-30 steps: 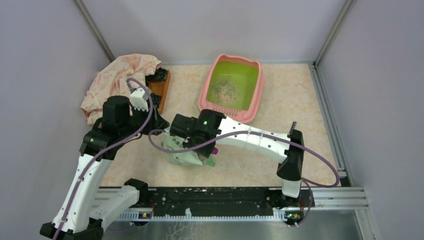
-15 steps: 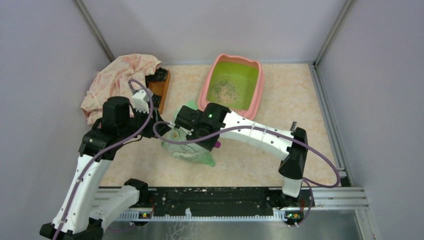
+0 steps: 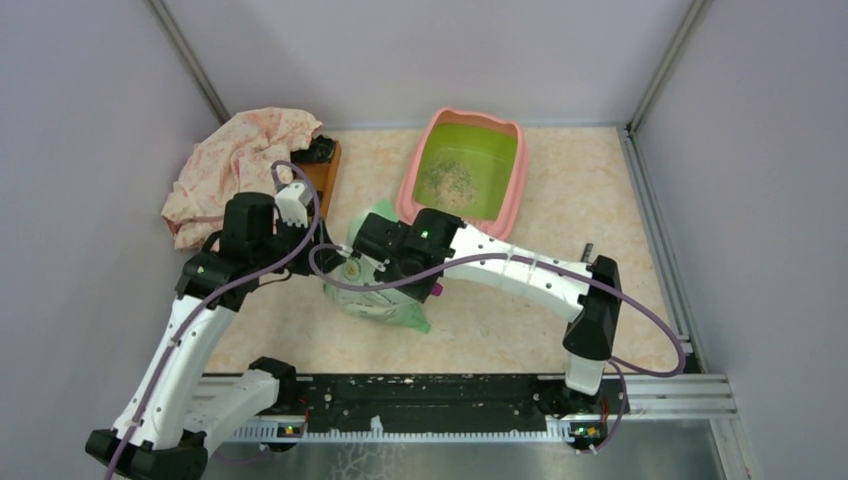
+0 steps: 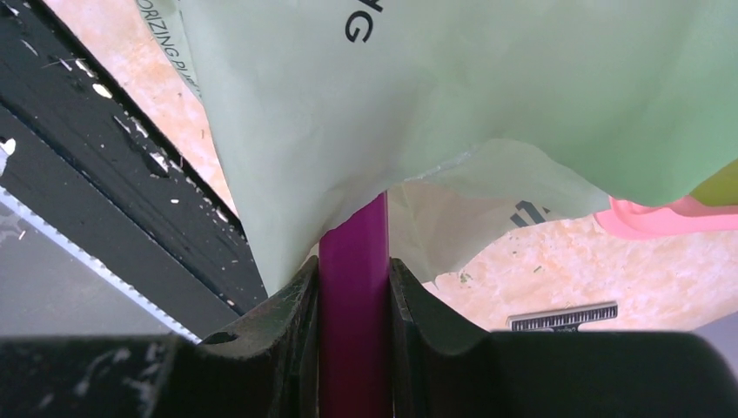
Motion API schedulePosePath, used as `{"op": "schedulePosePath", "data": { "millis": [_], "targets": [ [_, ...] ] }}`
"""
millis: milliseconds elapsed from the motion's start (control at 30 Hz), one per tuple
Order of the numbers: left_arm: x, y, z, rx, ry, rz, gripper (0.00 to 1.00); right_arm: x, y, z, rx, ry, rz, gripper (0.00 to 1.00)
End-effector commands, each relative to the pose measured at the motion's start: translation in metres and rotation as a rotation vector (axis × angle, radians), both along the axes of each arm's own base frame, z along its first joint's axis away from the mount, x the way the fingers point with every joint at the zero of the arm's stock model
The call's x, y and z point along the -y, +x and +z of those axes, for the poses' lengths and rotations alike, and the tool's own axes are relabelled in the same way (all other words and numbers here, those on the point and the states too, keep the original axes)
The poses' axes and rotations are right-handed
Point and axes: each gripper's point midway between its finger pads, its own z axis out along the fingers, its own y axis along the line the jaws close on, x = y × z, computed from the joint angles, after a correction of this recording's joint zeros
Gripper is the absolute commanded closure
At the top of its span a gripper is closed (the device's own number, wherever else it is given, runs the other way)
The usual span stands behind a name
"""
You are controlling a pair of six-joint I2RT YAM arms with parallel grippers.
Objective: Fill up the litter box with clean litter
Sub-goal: 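Scoop the cat litter from the cat litter bag.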
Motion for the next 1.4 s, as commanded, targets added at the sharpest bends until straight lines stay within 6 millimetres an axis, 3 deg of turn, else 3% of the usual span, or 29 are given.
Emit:
{"op": "schedulePosePath", "data": {
  "millis": [0,133,333,433,467,600,667,900,1033,1367],
  "targets": [
    [0.006,0.021,0.01,0.062,-0.029,0.019,0.45,-0.014,-0.019,0.019,0.015,0.098,0.045,1.0],
    [0.014,0.027,0.021,0.08,-0.059,-0.003,0.44,-0.019,-0.027,0.015,0.007,0.1,0.064,1.0],
    [0.015,0.031,0.002,0.029,-0.024,-0.015,0.44,-0.024,-0.029,0.017,0.006,0.115,0.075,1.0],
    [0.022,0.029,0.003,0.026,-0.059,-0.042,0.45,-0.024,-0.03,0.015,0.005,0.113,0.078,1.0],
    [0.022,0.029,0.003,0.026,-0.063,-0.047,0.5,-0.024,-0.03,0.015,0.006,0.113,0.079,1.0],
    [0.021,0.028,-0.002,0.015,-0.05,-0.048,0.86,-0.024,-0.031,0.015,-0.002,0.116,0.088,1.0],
    [0.021,0.028,-0.003,0.011,-0.047,-0.047,0.92,-0.021,-0.031,0.017,-0.001,0.112,0.085,1.0],
    [0.014,0.025,-0.005,0.022,-0.015,-0.035,0.93,0.006,-0.024,0.031,-0.011,0.057,0.012,1.0],
    [0.021,0.021,-0.007,0.007,-0.034,-0.066,0.93,0.018,-0.015,0.039,-0.007,0.017,-0.032,1.0],
    [0.022,0.02,0.0,0.032,-0.05,-0.072,0.93,0.007,-0.01,0.015,-0.054,-0.042,-0.023,1.0]
  ]
}}
